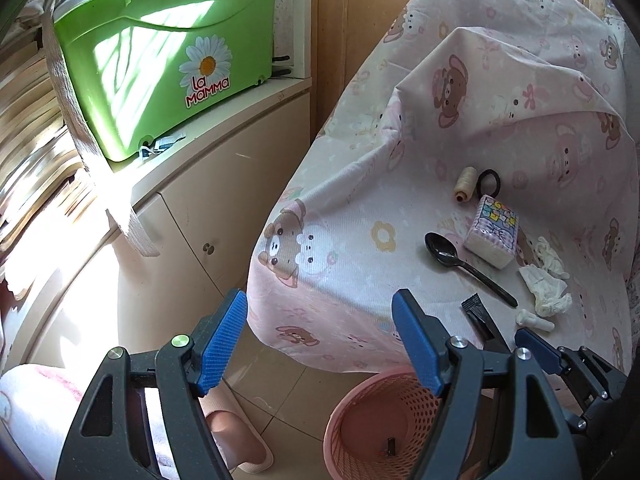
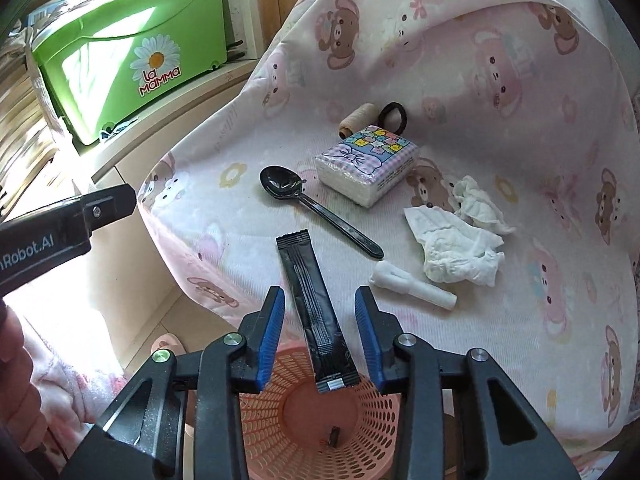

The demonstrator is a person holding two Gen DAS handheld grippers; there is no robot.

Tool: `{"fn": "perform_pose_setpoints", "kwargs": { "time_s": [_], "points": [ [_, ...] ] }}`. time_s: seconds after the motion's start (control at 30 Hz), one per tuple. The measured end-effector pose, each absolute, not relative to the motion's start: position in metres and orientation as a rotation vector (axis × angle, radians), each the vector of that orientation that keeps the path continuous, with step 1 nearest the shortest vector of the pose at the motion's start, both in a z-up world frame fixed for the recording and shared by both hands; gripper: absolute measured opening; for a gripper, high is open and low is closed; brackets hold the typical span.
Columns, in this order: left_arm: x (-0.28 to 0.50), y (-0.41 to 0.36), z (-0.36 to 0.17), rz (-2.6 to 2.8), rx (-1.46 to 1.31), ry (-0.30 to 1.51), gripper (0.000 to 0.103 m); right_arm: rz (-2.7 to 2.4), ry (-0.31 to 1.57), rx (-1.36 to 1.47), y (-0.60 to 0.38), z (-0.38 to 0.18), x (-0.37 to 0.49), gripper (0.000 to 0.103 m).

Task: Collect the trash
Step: 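Grasp the black comb in its sleeve with the right tool and lift it, then grasp the black spoon by its handle with the left tool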

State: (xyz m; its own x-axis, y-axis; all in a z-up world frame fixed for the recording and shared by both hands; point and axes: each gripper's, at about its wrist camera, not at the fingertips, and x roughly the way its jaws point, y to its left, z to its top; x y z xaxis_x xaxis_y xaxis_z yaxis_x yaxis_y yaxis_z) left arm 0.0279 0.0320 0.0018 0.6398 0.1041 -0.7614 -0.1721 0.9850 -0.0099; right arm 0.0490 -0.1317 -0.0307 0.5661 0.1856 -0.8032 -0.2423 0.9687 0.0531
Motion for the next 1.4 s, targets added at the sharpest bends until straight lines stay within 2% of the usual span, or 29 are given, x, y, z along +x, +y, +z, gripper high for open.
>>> {"fn": "perform_pose_setpoints", "kwargs": {
  "time_s": [0.17,0.43,1.07,1.17,1.4],
  "points": [
    [0.029,0.027,0.002,0.14,-0.075,0.863,0.073,0.229,0.923,-0.116,-0.126,-0.034,0.051,0.03],
    [0.03,0.03,0.0,0.143,-0.098,0.874,0.073,0.22,0.912,-0.118,-0.128,-0.034,0.052,0.014],
    [0.041,0.009,-0.014,0.05,-0.049,0.915,0.071,0.171,0.8,0.037,-0.188,0.014,0.038,0.011],
    [0.055,0.001,-0.019,0.021,-0.031,0.941,0.063,0.129,0.794,0.066,-0.208,0.019,0.042,0.011],
    [0.106,-0.01,-0.025,-0.117,-0.124,1.054,0.037,0.065,0.783,0.13,-0.246,0.026,0.047,0.011]
  ]
}}
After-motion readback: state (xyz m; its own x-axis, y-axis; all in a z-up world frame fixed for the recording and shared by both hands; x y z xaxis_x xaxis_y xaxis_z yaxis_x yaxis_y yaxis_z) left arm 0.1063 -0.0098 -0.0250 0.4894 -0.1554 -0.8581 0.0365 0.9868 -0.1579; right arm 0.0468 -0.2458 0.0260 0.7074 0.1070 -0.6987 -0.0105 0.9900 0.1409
